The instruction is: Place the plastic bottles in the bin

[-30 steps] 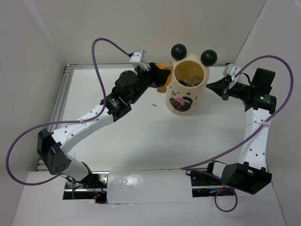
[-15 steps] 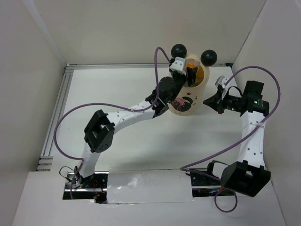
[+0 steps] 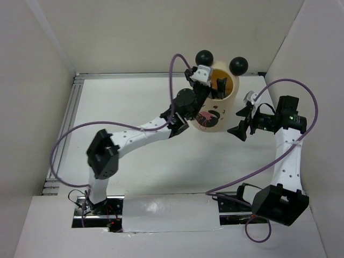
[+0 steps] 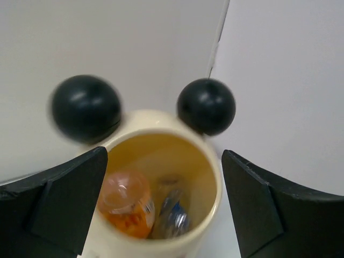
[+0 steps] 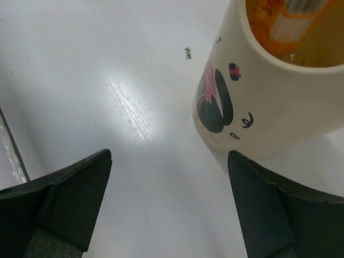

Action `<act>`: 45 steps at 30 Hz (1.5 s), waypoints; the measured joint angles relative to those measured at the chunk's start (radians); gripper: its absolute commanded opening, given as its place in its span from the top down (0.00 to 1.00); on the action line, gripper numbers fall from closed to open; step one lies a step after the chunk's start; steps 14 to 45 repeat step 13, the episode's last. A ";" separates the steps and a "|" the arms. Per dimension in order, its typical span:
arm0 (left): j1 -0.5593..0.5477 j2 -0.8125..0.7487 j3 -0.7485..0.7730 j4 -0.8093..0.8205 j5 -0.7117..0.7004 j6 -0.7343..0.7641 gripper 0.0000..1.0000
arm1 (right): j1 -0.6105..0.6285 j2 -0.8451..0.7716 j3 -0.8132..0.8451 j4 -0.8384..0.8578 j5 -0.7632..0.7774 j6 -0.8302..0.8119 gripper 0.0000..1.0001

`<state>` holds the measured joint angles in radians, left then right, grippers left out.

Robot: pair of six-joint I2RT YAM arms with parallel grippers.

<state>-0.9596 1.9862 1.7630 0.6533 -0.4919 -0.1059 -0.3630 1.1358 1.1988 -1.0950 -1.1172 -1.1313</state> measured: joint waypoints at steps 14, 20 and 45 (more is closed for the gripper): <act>0.329 -1.046 -0.821 -0.526 0.043 -0.269 0.00 | 0.000 -0.030 -0.122 0.154 0.161 0.429 0.00; 0.329 -1.046 -0.821 -0.526 0.043 -0.269 0.00 | 0.000 -0.030 -0.122 0.154 0.161 0.429 0.00; 0.329 -1.046 -0.821 -0.526 0.043 -0.269 0.00 | 0.000 -0.030 -0.122 0.154 0.161 0.429 0.00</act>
